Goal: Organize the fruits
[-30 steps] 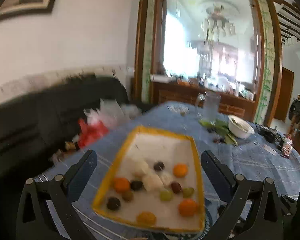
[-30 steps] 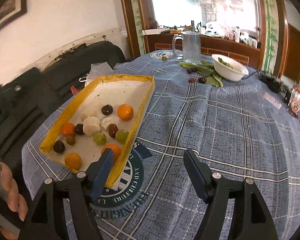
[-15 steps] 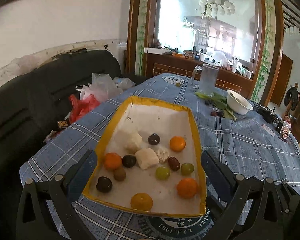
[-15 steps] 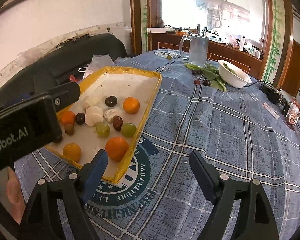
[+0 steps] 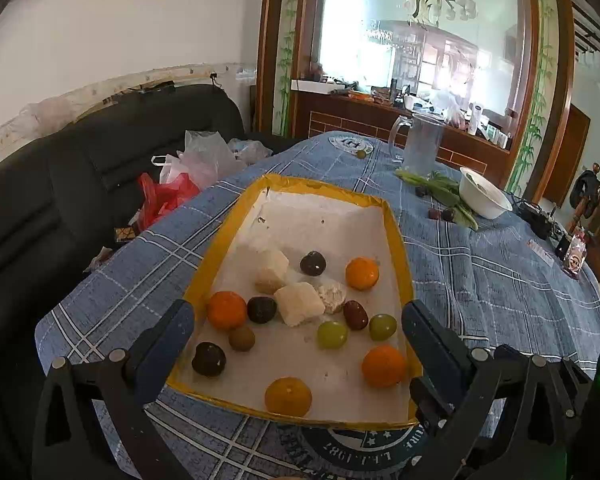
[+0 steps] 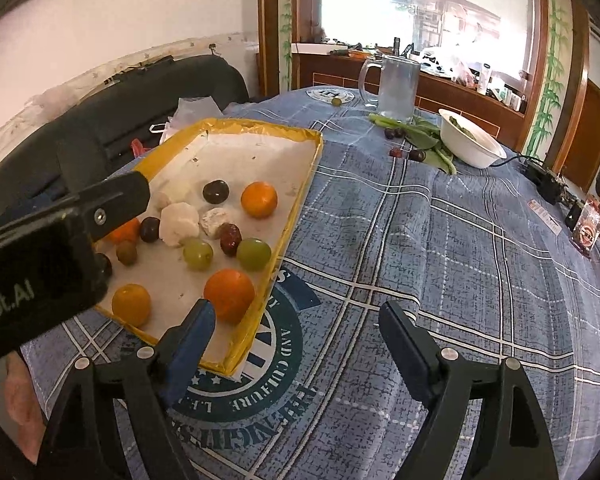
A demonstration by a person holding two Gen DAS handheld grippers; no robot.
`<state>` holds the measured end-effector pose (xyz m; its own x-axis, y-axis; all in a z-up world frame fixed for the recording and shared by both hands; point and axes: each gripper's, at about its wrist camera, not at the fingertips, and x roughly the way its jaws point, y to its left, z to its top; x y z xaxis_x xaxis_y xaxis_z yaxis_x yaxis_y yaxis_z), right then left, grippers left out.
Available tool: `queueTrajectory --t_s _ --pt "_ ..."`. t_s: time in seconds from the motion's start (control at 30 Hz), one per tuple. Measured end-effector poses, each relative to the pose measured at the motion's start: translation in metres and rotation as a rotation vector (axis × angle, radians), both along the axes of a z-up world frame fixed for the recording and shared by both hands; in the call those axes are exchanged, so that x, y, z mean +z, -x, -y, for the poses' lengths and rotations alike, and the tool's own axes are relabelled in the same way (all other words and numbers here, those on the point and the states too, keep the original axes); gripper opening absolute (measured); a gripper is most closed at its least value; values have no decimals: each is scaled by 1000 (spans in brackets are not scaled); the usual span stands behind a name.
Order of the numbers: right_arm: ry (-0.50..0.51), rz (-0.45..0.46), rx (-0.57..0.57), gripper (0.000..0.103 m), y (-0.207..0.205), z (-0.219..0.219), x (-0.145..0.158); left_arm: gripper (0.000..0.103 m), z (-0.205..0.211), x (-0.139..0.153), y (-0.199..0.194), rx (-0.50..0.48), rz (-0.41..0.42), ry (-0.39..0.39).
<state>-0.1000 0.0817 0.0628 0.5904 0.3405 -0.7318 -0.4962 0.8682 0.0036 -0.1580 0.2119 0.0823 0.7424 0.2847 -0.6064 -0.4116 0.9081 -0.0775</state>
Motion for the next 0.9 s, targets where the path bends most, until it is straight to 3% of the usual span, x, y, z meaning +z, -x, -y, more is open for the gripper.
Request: queueTrajectory --t_s 0.9 --pt "47 9 26 90 -4 -17 -3 103 -7 -12 -8 -12 -65 55"
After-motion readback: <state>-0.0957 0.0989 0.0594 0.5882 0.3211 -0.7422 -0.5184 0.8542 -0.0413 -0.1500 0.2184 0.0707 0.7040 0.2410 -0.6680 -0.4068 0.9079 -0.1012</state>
